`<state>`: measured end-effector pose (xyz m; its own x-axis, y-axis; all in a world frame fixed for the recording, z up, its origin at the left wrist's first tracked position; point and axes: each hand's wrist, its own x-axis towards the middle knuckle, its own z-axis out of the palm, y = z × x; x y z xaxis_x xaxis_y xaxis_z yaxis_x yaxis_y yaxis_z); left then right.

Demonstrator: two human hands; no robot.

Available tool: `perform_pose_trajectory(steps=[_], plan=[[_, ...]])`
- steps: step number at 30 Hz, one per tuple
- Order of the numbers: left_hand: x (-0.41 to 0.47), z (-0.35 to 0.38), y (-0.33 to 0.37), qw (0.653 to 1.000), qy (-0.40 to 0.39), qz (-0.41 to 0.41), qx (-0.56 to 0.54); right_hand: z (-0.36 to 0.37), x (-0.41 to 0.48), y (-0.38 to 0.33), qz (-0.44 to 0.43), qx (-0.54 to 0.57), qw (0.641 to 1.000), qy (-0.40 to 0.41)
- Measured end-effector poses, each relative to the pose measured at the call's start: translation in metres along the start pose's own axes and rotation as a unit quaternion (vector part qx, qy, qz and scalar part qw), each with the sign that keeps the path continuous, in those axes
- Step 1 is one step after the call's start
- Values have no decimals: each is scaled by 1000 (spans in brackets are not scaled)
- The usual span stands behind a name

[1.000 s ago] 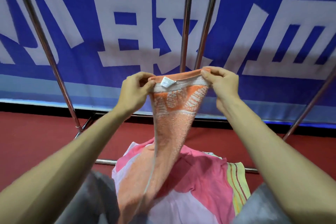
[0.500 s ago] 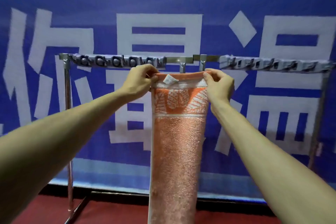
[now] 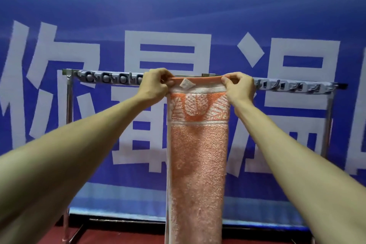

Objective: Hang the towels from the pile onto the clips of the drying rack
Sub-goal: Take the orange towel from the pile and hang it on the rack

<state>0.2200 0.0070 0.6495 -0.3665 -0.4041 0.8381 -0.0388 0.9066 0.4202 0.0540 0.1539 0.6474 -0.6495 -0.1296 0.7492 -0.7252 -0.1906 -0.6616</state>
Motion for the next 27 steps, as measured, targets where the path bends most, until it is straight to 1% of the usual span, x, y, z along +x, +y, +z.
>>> perform_pose_trajectory(steps=[2,5,8,10,12,15,17,20,21,24,27], plan=[[-9,8,-9,1000,-9,-13,-7,1,-5,15,9,-18,999,-26],[-28,25,-34,999,-33,-41,-12,7,-18,47,12,-84,993,-87],[-52,48,-66,993,-67,-93,-20,17,-36,87,28,-138,981,-135],[-71,68,-88,987,-91,-130,-41,24,-50,117,58,-152,973,-165],[-93,89,-112,976,-106,-177,-65,30,-66,149,113,-139,965,-190],[-134,122,-152,954,-107,-259,-106,38,-100,199,193,-107,952,-213],[-168,141,-174,930,-104,-323,-142,41,-127,230,252,-81,938,-223],[-220,164,-198,889,-114,-407,-178,43,-170,272,353,-45,905,-234],[-236,170,-204,881,-127,-421,-176,43,-185,282,383,-30,892,-238],[-279,183,-215,880,-166,-422,-142,44,-225,300,459,19,853,-247],[-293,193,-217,871,-161,-436,-157,48,-249,310,484,31,832,-271]])
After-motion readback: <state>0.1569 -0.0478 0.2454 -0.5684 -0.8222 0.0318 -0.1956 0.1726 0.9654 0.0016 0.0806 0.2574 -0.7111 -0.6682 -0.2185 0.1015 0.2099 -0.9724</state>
